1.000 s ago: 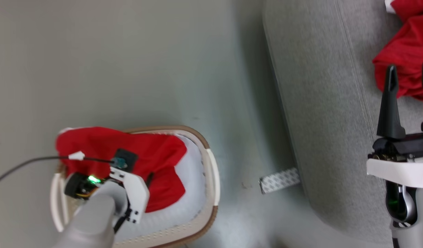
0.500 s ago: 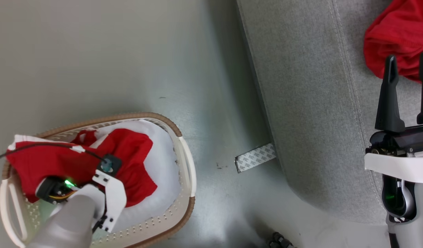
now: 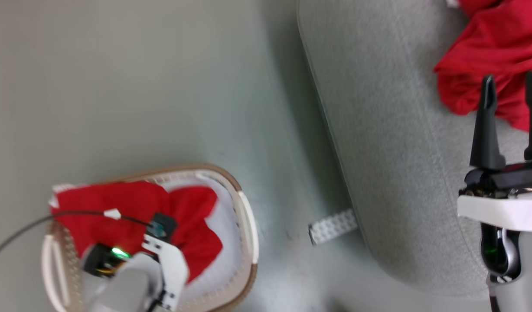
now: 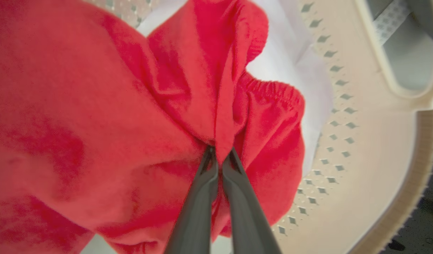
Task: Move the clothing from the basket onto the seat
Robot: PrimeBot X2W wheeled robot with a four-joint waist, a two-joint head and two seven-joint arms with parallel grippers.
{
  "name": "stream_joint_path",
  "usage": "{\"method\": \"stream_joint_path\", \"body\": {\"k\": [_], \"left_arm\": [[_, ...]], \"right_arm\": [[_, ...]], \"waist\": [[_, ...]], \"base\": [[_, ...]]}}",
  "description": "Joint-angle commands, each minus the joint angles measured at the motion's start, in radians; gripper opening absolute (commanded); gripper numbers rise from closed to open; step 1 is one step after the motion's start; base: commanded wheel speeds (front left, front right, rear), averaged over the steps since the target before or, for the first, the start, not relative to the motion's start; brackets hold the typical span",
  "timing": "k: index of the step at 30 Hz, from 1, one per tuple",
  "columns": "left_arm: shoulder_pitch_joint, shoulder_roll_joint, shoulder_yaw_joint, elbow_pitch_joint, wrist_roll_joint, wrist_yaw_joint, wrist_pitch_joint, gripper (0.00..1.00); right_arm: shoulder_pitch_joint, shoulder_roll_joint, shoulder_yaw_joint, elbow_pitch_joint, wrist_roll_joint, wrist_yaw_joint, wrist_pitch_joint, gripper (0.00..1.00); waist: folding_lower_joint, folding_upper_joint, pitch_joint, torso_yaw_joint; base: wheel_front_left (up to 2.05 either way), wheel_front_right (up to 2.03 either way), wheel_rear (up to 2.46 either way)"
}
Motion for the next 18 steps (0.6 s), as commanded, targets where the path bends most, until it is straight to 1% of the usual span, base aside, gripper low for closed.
{"method": "stream_joint_path", "body": {"k": [1, 4, 8, 13, 18], "left_arm": [[0.021, -0.015, 0.003, -0.004, -0.016, 0.0, -0.028, 0.0], [0.059, -0.049, 0.013, -0.015, -0.043, -0.005, -0.106, 0.0], [0.097, -0.082, 0.003, -0.029, -0.072, -0.009, -0.176, 0.0], [0.15, -0.104, -0.02, -0.091, -0.134, -0.011, -0.223, 0.0], [0.186, -0.11, -0.042, -0.192, -0.201, -0.011, -0.241, 0.0]], "right_arm": [[0.022, 0.0, -0.004, 0.007, -0.012, -0.002, 0.001, 1.0], [0.053, 0.0, 0.014, 0.034, -0.046, -0.002, 0.001, 1.0], [0.094, -0.009, 0.04, 0.074, -0.068, -0.002, 0.001, 1.0], [0.148, -0.022, 0.045, 0.109, -0.074, -0.002, 0.001, 1.0], [0.203, -0.029, 0.052, 0.131, -0.075, -0.002, 0.001, 1.0]], "waist": [[0.0, 0.0, -0.121, 0.053], [0.0, 0.0, -0.225, 0.091], [0.0, 0.0, -0.352, 0.143], [0.0, 0.0, -0.484, 0.202], [0.0, 0.0, -0.581, 0.253]], "base": [[0.0, 0.0, 0.0], [0.0, 0.0, 0.0], [0.0, 0.0, 0.0], [0.0, 0.0, 0.0], [0.0, 0.0, 0.0]]}}
